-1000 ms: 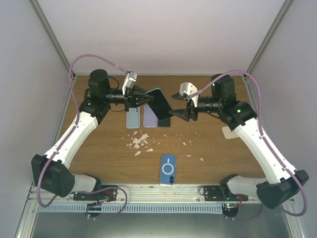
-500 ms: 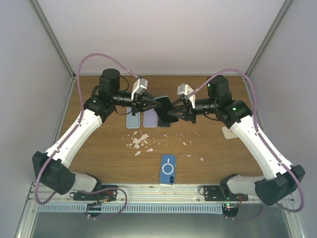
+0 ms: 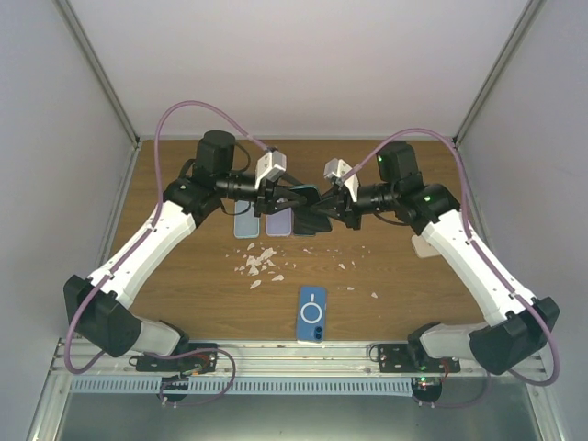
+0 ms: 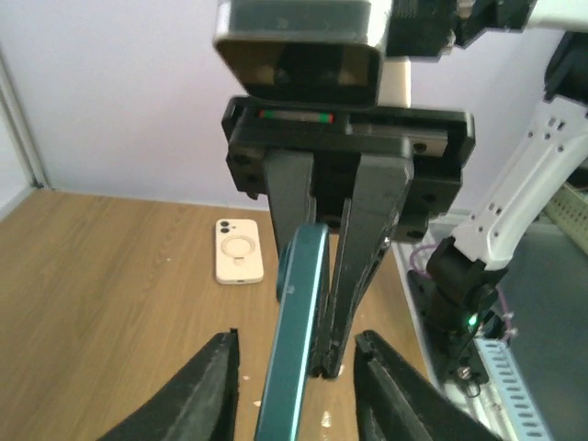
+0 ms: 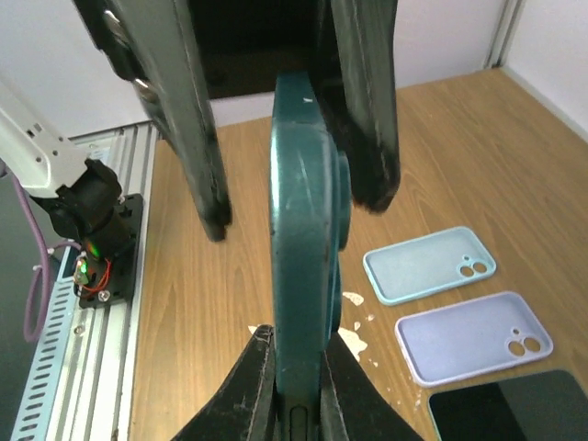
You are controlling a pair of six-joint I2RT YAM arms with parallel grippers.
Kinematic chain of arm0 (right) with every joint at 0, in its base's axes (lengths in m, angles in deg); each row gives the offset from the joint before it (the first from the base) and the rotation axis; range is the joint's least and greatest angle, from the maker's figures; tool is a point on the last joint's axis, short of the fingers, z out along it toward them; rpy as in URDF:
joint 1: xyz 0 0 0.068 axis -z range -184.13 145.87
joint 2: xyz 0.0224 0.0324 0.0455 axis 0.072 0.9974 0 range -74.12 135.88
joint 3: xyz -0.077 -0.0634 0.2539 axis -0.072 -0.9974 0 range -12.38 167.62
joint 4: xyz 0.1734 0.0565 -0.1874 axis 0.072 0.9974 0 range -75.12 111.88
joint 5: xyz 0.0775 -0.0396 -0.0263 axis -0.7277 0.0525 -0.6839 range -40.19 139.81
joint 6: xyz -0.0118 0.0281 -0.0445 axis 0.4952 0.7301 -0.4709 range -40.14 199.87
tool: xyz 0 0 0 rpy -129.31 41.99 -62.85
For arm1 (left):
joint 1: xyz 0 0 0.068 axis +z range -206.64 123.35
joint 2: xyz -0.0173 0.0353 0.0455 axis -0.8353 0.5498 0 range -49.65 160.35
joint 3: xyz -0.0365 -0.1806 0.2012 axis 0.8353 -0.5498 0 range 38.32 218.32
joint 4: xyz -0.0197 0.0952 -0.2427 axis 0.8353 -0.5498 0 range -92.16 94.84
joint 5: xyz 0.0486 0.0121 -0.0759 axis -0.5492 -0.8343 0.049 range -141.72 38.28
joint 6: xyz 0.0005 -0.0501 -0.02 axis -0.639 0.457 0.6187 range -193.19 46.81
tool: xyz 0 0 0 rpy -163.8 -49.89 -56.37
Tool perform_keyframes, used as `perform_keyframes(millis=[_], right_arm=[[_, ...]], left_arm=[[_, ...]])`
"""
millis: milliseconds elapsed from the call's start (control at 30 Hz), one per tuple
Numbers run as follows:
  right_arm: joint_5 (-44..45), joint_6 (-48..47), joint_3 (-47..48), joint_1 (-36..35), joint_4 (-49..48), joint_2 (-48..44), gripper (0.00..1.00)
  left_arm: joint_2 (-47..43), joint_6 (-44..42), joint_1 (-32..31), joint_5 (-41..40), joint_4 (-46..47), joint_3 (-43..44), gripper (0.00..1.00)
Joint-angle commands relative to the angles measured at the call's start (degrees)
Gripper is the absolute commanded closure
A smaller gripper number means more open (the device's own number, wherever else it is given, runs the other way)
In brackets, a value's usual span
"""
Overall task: Take the phone out of the phone case
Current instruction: Place the phone at the center of the board.
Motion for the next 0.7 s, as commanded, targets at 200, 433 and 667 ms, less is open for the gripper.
perform_keyframes(millis=[200,433,667], right_arm=[[-1.16,4.3,-2.42,3.09,-2.46,2.42,1.0],[-4.27,10.25,-5.25,10.75,-5.46,6.43,0.99],[-5.68,15.14,-4.75,19.44,-5.19,15.61,1.0]], left_arm=[[-1.09,6.84,2.29,-6.21,6.82,-0.06,0.01],[-2.25,10.81,6.27,-8.3,9.93,-2.27,0.01],[-3.37,14.99,8.76,-7.88,13.44,-5.0,0.01]])
